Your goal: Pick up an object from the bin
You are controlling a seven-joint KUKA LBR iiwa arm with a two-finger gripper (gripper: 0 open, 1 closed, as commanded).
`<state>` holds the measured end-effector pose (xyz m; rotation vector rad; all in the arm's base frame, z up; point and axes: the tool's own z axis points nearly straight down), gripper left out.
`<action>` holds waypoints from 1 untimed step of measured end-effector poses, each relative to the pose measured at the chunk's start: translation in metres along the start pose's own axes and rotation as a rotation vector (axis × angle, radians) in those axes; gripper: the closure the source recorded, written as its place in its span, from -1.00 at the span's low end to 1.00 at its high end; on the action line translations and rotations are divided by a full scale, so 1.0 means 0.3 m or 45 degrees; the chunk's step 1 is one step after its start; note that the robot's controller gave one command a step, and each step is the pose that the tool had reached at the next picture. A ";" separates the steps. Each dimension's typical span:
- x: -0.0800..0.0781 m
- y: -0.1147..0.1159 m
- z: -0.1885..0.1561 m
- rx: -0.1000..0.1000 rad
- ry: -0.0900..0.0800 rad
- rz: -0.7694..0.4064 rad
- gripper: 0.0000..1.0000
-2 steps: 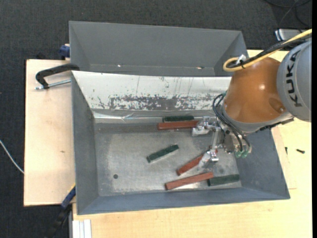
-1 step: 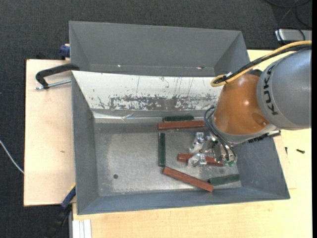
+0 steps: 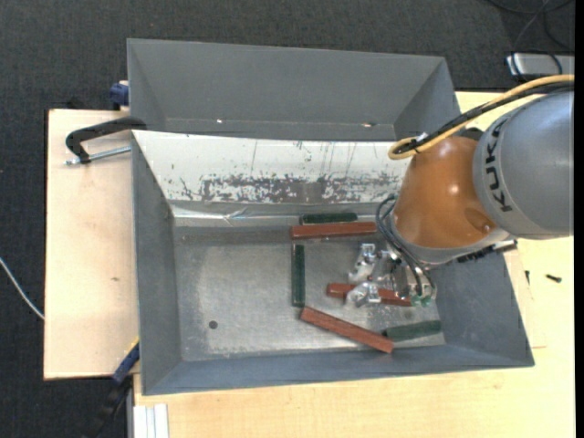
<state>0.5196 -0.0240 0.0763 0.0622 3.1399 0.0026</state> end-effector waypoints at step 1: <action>0.003 0.012 -0.519 0.001 -0.010 -0.026 1.00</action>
Offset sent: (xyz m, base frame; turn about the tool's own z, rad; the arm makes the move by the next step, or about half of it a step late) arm 0.0000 0.0000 0.0000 0.0000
